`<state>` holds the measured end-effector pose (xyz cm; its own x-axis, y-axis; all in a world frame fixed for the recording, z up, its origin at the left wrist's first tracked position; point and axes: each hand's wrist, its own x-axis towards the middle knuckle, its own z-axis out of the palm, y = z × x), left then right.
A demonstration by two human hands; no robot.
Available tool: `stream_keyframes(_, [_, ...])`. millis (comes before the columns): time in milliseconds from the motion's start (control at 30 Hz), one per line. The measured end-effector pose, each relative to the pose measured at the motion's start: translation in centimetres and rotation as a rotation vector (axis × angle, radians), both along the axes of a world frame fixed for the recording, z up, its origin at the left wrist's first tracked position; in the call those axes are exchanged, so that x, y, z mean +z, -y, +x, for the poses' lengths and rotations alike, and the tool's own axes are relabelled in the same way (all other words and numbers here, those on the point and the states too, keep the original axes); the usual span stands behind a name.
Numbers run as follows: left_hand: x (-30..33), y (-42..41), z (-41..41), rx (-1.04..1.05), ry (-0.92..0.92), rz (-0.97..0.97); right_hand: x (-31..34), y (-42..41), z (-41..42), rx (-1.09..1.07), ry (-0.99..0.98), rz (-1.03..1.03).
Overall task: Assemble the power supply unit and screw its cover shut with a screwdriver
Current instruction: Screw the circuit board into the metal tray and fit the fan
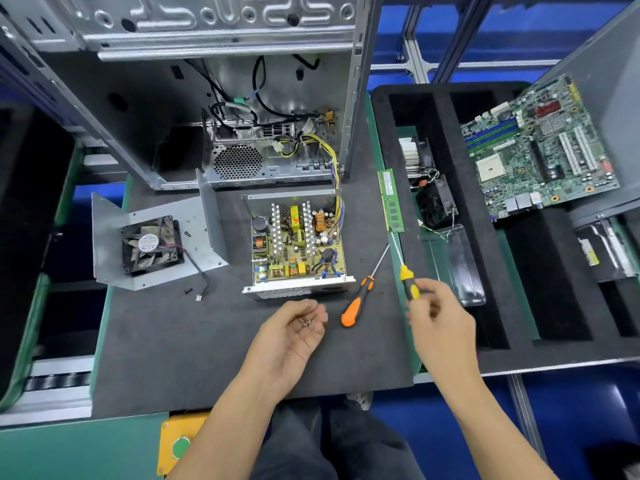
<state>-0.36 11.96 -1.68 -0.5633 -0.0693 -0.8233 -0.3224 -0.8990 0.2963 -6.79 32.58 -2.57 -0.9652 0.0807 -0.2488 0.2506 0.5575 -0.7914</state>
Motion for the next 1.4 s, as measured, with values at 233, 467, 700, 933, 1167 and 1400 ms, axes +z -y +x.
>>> stream_keyframes(233, [1.9,0.3,1.0,-0.048,-0.095,0.032,1.8,-0.1,-0.6,-0.021,-0.036,-0.316])
stream_keyframes(467, [4.8,1.1,-0.4,-0.012,-0.278,-0.028,4.8,0.9,-0.9,0.192,-0.145,-0.466])
stream_keyframes(700, [4.9,1.2,-1.6,0.109,-0.335,-0.157,7.7,2.9,-0.9,0.363,-0.203,-0.375])
stream_keyframes(933, [4.4,1.5,-1.8,0.131,-0.317,-0.150,8.4,3.4,-1.2,0.416,-0.187,-0.324])
stream_keyframes(1167, [4.2,2.7,-1.9,0.072,-0.262,-0.220,9.4,3.9,-2.4,0.433,-0.075,-0.243])
stream_keyframes(1400, [4.7,3.7,-2.4,0.032,-0.266,-0.307,9.8,4.3,-4.0,0.446,0.182,-0.335])
